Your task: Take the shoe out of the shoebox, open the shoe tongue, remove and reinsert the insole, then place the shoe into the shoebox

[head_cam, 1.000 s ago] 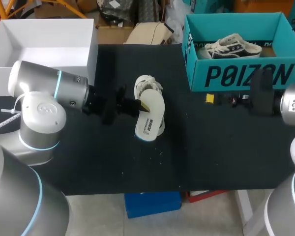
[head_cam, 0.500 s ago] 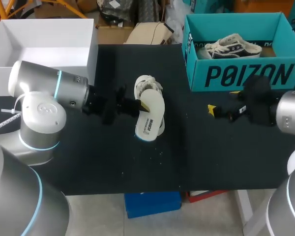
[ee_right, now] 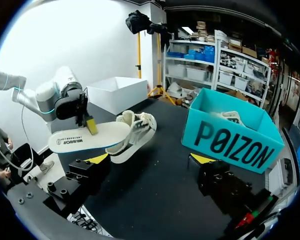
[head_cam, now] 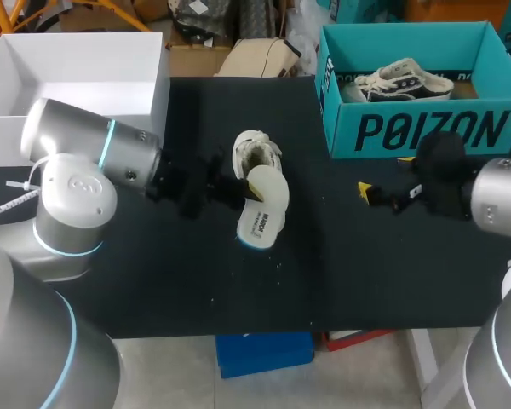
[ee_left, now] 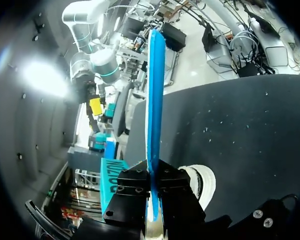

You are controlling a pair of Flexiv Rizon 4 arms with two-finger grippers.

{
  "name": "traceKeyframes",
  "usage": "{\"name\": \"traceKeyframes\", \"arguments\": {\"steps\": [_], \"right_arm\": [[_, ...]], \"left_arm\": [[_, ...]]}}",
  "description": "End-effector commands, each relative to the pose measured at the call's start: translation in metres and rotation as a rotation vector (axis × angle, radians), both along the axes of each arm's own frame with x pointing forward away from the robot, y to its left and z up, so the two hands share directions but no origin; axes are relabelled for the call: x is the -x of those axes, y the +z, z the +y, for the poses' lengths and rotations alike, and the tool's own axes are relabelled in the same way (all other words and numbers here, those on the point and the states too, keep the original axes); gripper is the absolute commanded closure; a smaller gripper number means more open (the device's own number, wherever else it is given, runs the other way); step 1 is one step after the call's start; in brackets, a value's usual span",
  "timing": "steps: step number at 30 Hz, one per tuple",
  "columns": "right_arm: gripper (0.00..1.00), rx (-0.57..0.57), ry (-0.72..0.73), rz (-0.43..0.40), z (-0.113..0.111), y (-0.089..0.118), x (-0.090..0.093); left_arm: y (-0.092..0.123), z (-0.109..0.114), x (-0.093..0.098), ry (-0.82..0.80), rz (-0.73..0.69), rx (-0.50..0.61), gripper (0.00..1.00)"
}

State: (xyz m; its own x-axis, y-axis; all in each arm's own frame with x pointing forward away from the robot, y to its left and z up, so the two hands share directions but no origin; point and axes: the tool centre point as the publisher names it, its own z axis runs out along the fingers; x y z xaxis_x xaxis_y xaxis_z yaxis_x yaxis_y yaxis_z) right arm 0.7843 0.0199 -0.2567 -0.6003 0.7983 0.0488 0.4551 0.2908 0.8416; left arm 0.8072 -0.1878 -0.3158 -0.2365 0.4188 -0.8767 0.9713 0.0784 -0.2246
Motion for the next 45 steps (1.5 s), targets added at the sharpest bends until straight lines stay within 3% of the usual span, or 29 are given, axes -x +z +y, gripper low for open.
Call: {"name": "traceKeyframes", "arguments": {"steps": [1,3,7,18,26,33,45], "right_arm": [[0.00,0.017,-0.027,-0.005,0.004,0.000,-0.001],[0.00,0.017,-0.027,-0.005,0.004,0.000,-0.001],[0.00,0.017,-0.027,-0.005,0.004,0.000,-0.001],[0.00,0.017,-0.027,-0.005,0.004,0.000,-0.001],[0.00,0.017,-0.027,-0.005,0.004,0.000,-0.001],[0.00,0.017,-0.027,-0.005,0.004,0.000,-0.001],[0.00,0.017,-0.027,-0.005,0.004,0.000,-0.001]], "left_arm": [[-0.001,-0.001,0.004,-0.007,0.010,-0.020,1.00],[-0.002,-0.001,0.008,-0.023,0.051,0.001,1.00],[-0.009,0.002,0.013,-0.039,0.087,-0.059,1.00],[-0.009,0.002,0.013,-0.039,0.087,-0.059,1.00],[-0.015,0.003,0.016,-0.044,0.062,-0.188,1.00],[-0.015,0.011,0.008,-0.035,0.058,-0.251,1.00],[-0.032,0.008,-0.011,-0.076,0.074,-0.241,1.00]]}}
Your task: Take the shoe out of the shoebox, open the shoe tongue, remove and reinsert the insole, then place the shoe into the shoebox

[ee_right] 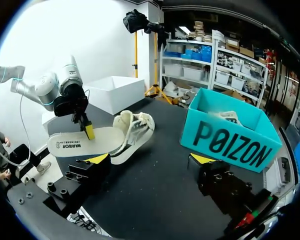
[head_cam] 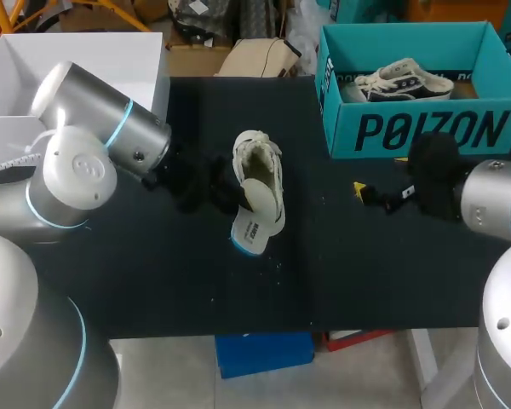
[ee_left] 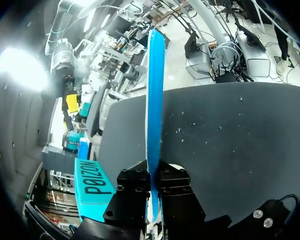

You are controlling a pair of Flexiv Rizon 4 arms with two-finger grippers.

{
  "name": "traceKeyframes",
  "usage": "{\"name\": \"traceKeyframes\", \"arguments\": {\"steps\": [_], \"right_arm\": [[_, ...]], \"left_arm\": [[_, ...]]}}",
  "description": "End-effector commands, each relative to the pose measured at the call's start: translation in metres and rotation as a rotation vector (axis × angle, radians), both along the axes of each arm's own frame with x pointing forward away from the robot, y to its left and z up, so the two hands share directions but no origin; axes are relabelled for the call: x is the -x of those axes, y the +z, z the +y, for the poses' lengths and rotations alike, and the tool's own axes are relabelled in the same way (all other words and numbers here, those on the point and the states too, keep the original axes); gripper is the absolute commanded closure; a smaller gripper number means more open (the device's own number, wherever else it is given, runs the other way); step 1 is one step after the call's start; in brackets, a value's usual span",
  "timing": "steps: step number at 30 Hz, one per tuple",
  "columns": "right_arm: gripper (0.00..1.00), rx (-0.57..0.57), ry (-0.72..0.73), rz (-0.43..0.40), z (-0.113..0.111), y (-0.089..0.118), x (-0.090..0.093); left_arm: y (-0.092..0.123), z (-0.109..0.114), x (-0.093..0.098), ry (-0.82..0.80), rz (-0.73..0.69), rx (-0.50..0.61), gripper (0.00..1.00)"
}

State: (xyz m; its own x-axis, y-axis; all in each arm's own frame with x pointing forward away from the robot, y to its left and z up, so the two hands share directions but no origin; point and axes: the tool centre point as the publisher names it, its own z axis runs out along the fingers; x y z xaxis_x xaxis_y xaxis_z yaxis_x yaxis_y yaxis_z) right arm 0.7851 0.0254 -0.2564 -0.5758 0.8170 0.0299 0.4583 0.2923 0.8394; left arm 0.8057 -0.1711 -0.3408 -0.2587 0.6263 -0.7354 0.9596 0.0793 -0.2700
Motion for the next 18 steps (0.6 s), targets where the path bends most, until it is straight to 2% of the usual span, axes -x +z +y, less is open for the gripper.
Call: {"name": "traceKeyframes", "arguments": {"steps": [1,18], "right_arm": [[0.00,-0.002,0.003,0.002,-0.001,-0.001,0.000],[0.00,-0.002,0.003,0.002,-0.001,-0.001,0.000]], "left_arm": [[-0.008,-0.009,-0.015,-0.020,0.011,-0.013,1.00],[-0.024,-0.015,-0.064,-0.023,0.007,-0.038,1.00]]}}
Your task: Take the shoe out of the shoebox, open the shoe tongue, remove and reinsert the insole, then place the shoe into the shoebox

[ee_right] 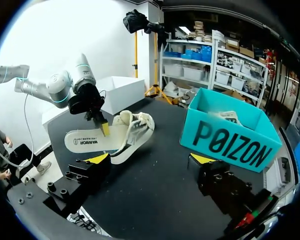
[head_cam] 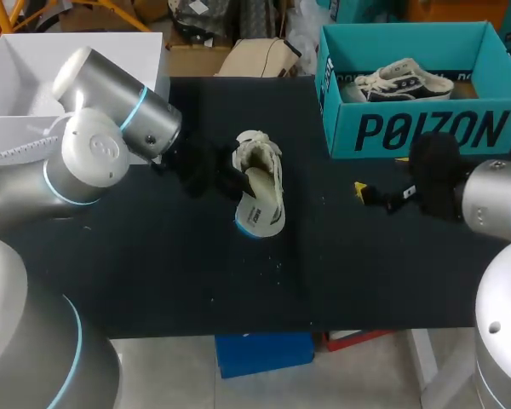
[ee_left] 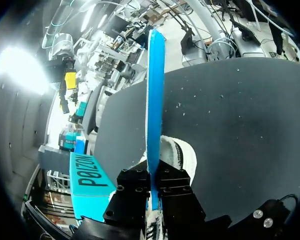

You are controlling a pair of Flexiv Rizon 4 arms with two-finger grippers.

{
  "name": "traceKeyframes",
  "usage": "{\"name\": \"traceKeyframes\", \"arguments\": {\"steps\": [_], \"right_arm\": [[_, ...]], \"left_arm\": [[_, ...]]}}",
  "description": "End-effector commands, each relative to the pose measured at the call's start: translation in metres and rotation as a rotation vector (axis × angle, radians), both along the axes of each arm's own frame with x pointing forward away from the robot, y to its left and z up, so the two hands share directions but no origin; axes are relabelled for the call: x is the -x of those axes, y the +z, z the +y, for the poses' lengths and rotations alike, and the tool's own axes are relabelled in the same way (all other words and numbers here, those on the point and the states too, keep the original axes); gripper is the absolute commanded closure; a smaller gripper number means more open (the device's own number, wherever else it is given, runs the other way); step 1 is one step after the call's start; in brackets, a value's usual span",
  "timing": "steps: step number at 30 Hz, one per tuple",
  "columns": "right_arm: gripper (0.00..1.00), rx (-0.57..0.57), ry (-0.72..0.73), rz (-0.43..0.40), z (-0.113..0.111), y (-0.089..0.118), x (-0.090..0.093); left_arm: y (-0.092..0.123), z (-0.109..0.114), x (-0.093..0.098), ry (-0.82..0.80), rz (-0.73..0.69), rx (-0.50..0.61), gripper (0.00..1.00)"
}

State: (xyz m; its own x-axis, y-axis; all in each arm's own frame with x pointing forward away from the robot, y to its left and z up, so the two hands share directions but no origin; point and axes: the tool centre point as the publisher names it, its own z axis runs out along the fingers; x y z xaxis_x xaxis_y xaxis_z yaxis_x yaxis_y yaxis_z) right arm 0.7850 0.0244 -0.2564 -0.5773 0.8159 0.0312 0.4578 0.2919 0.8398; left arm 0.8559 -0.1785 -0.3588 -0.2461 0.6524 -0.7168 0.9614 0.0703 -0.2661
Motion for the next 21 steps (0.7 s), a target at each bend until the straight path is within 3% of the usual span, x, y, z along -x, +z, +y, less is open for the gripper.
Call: {"name": "traceKeyframes", "arguments": {"steps": [1,10,21], "right_arm": [[0.00,0.000,0.001,0.002,0.000,-0.001,0.000],[0.00,0.000,0.001,0.002,0.000,-0.001,0.000],[0.00,0.000,0.001,0.002,0.000,-0.001,0.000]], "left_arm": [[-0.006,-0.008,-0.016,-0.004,0.009,-0.007,1.00],[-0.012,-0.010,-0.031,0.041,-0.011,-0.071,1.00],[-0.012,-0.010,-0.031,0.041,-0.011,-0.071,1.00]]}}
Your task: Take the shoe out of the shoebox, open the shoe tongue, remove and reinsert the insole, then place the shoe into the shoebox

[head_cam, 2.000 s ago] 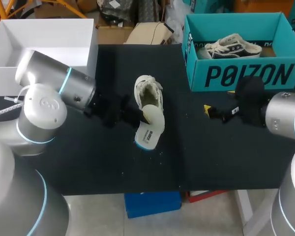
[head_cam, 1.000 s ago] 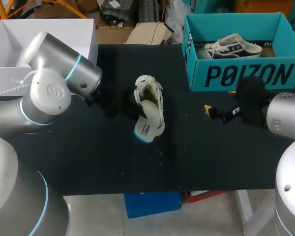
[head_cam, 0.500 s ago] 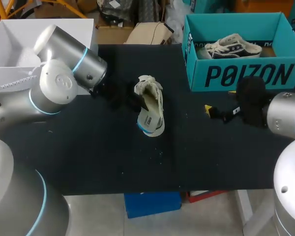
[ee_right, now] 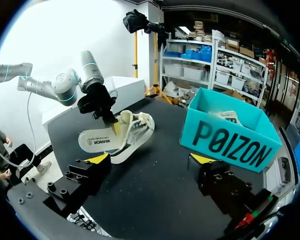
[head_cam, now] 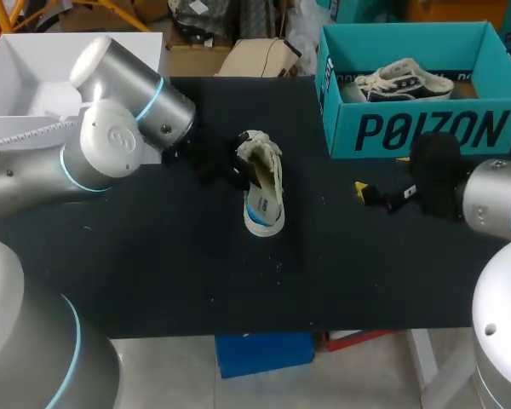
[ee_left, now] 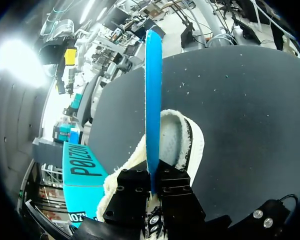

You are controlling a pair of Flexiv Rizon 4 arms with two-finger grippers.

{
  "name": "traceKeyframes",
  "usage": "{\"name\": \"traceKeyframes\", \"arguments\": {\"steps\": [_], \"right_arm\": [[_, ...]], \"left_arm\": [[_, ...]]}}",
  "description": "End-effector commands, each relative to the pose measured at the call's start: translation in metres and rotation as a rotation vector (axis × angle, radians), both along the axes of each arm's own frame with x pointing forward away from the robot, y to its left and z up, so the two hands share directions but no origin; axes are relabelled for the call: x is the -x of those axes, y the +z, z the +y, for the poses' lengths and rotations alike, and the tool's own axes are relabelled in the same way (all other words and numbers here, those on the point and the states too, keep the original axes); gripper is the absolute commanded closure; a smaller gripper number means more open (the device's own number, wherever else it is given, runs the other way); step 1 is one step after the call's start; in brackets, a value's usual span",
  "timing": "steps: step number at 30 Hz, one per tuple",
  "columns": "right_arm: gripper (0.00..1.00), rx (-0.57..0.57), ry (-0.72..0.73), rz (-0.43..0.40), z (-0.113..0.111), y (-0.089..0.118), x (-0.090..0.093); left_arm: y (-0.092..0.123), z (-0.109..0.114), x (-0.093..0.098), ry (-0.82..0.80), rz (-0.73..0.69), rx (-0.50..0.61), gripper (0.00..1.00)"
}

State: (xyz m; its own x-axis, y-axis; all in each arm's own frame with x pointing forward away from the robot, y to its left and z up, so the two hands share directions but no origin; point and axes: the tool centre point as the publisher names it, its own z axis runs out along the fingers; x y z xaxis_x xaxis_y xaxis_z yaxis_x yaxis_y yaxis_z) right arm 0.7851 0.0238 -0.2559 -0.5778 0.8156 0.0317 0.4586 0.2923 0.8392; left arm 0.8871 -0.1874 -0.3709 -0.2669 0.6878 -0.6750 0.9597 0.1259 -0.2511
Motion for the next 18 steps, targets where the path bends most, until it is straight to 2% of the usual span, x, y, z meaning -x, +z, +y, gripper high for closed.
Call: {"name": "traceKeyframes", "arguments": {"steps": [1,2,3,4,5,6,7,18], "right_arm": [[0.00,-0.001,0.001,0.001,0.0005,-0.0010,-0.0001],[0.00,-0.001,0.001,0.001,0.0005,-0.0010,-0.0001],[0.00,-0.001,0.001,0.001,0.0005,-0.0010,-0.0001],[0.00,-0.001,0.001,0.001,0.0005,-0.0010,-0.0001],[0.00,-0.001,0.001,0.001,0.0005,-0.0010,-0.0001],[0.00,-0.001,0.001,0.001,0.0005,-0.0010,-0.0001],[0.00,-0.001,0.001,0.001,0.0005,-0.0010,-0.0001],[0.00,-0.001,0.001,0.001,0.0005,-0.0010,-0.0001]], "left_arm": [[-0.0001,-0.0008,-0.0001,0.001,-0.002,-0.005,1.00],[-0.0001,-0.0008,-0.0001,0.001,-0.002,-0.005,1.00],[-0.0001,-0.0008,-0.0001,0.001,-0.002,-0.005,0.90],[-0.0008,-0.0006,0.0001,0.001,-0.001,-0.005,0.64],[-0.0009,-0.0005,0.0002,0.001,0.000,-0.004,0.52],[-0.0009,-0.0005,0.0005,0.002,0.000,-0.003,0.29],[-0.0010,-0.0006,0.0008,0.009,0.001,0.001,0.00],[0.0090,-0.0016,0.0046,0.008,-0.015,0.027,0.00]]}}
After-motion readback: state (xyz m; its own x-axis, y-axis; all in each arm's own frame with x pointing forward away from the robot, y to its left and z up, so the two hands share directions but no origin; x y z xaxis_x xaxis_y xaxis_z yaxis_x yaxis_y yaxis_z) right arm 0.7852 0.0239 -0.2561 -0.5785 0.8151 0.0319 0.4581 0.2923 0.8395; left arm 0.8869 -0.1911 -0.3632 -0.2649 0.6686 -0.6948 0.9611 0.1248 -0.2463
